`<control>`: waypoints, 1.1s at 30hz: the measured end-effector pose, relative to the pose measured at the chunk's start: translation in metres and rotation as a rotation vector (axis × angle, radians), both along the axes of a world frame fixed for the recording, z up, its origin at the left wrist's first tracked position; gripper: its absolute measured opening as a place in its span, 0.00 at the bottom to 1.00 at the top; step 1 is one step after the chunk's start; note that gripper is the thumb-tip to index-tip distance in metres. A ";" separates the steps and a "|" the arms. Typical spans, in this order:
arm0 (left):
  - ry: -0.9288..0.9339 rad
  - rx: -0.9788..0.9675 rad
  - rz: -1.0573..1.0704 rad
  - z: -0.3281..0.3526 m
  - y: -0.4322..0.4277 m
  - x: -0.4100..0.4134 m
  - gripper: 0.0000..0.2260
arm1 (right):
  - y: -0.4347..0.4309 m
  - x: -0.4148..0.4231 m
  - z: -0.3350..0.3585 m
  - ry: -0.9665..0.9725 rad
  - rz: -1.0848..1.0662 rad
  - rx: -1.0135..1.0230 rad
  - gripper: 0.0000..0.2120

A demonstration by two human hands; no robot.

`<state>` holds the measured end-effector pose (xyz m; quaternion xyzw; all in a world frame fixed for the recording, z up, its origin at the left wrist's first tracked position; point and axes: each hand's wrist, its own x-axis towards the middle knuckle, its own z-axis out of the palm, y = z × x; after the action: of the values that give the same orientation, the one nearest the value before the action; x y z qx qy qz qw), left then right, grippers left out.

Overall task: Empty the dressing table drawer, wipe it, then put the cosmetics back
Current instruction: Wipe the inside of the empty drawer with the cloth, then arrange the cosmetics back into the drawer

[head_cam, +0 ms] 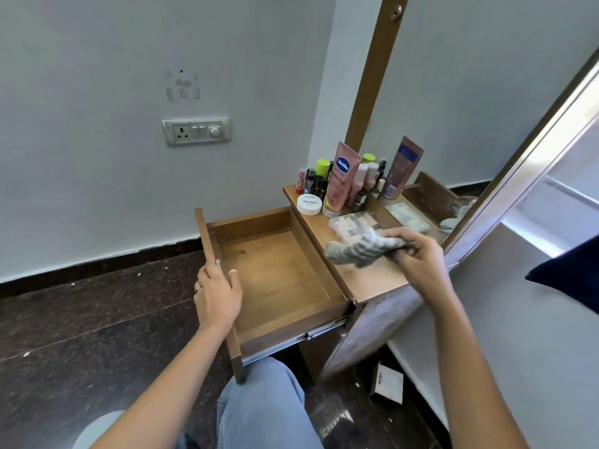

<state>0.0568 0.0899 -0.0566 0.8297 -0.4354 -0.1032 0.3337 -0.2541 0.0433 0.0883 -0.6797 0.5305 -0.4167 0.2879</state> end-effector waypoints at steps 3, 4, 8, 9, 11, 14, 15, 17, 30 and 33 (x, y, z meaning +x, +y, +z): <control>0.013 0.000 0.013 -0.001 0.002 -0.001 0.23 | -0.017 -0.034 -0.017 0.319 0.039 -0.238 0.26; 0.011 0.004 0.016 -0.001 0.002 -0.001 0.22 | -0.021 -0.044 -0.027 0.449 0.080 -0.231 0.26; 0.012 0.001 0.024 0.002 0.003 -0.002 0.21 | -0.021 -0.072 -0.054 0.748 0.206 0.030 0.27; 0.011 0.002 0.026 0.002 0.003 -0.002 0.21 | -0.020 -0.074 -0.057 0.756 0.208 0.049 0.27; 0.003 0.006 0.029 0.001 0.003 -0.002 0.21 | -0.023 -0.071 -0.058 0.774 0.205 -0.019 0.27; 0.000 0.009 0.030 0.001 0.003 -0.002 0.21 | -0.028 -0.064 -0.057 0.740 0.216 -0.071 0.26; 0.001 0.009 0.031 0.001 0.003 -0.003 0.21 | -0.030 -0.062 -0.057 0.719 0.223 -0.058 0.26; 0.003 0.011 0.037 0.002 0.003 -0.003 0.21 | -0.034 -0.061 -0.057 0.708 0.251 -0.047 0.26; 0.009 0.003 0.044 -0.001 0.001 -0.002 0.20 | -0.042 -0.030 0.016 0.860 0.306 0.137 0.22; 0.020 -0.010 0.043 -0.002 0.000 -0.001 0.19 | -0.058 0.008 0.040 0.406 0.057 -0.087 0.20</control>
<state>0.0559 0.0904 -0.0586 0.8360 -0.4147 -0.1023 0.3445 -0.2464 -0.0145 0.1286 -0.7764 0.5397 -0.2851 0.1571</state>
